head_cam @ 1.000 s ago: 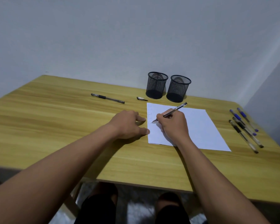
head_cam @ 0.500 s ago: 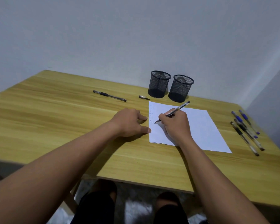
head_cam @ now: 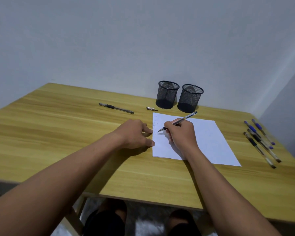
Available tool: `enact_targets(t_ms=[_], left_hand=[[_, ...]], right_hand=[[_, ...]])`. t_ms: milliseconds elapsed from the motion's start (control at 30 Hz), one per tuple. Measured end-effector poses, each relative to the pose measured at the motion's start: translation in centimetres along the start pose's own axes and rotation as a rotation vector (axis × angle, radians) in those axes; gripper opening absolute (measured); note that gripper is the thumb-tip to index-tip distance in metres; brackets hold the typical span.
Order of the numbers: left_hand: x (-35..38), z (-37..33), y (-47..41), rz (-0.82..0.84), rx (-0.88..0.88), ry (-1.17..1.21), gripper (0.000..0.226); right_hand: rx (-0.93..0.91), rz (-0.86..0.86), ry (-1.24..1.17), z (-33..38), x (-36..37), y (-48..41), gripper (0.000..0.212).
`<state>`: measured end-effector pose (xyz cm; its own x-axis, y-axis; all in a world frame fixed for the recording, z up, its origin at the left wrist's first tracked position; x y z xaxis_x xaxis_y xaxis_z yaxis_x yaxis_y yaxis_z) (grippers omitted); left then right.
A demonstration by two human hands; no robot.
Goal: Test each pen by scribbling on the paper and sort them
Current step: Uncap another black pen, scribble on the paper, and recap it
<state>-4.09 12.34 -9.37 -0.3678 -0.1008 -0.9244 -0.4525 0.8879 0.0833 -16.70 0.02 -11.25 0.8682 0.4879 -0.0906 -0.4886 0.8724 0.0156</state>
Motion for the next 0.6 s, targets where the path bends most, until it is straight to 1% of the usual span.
enact_targets(t_ms=[67, 100, 167, 200, 267, 333, 400, 500, 567, 600], left_hand=[[-0.4, -0.1, -0.3, 0.044, -0.007, 0.006, 0.057], [-0.8, -0.2, -0.7, 0.055, -0.011, 0.031, 0.051], [-2.1, -0.2, -1.8, 0.007, -0.019, 0.094, 0.033], [-2.9, -0.1, -2.7, -0.062, -0.027, 0.089, 0.027], [-4.2, 0.3, -5.4, -0.234, -0.039, 0.014, 0.029], [-4.4, 0.5, -8.1, -0.312, -0.039, -0.061, 0.035], [-3.7, 0.4, -10.7, -0.291, -0.006, -0.158, 0.038], [-2.5, 0.2, -13.0, -0.261, 0.041, -0.360, 0.029], [-2.4, 0.4, -13.5, -0.295, 0.056, -0.393, 0.024], [-2.5, 0.5, -13.5, -0.317, 0.068, -0.350, 0.022]], right_hand=[[0.023, 0.002, -0.042, 0.2, 0.0, 0.1, 0.016], [0.022, -0.003, -0.037, 0.5, -0.2, 0.1, 0.017], [0.009, -0.028, -0.042, 1.3, -0.6, 0.0, 0.019], [0.006, -0.041, -0.068, 1.7, -1.0, -0.3, 0.020], [-0.025, -0.055, -0.115, 2.4, -1.6, -1.2, 0.022], [-0.063, -0.057, -0.120, 3.0, -2.1, -2.3, 0.020], [-0.073, -0.053, -0.138, 3.2, -2.7, -3.3, 0.018], [-0.040, -0.038, -0.186, 3.0, -3.5, -4.5, 0.020], [-0.027, -0.026, -0.197, 2.8, -3.9, -4.8, 0.020], [-0.035, -0.020, -0.199, 2.8, -4.2, -4.8, 0.019]])
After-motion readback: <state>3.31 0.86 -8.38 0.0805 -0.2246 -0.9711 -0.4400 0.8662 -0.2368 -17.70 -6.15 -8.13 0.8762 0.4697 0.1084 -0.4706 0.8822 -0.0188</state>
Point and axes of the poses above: each hand's wrist, its own y-axis away from the middle knuckle, its own x-axis out of the palm, z = x × y, the point moved 3 cm from there along -y, towards the middle knuckle, and after that the axes turned 6 degrees about -y, right-handed, at the moved point
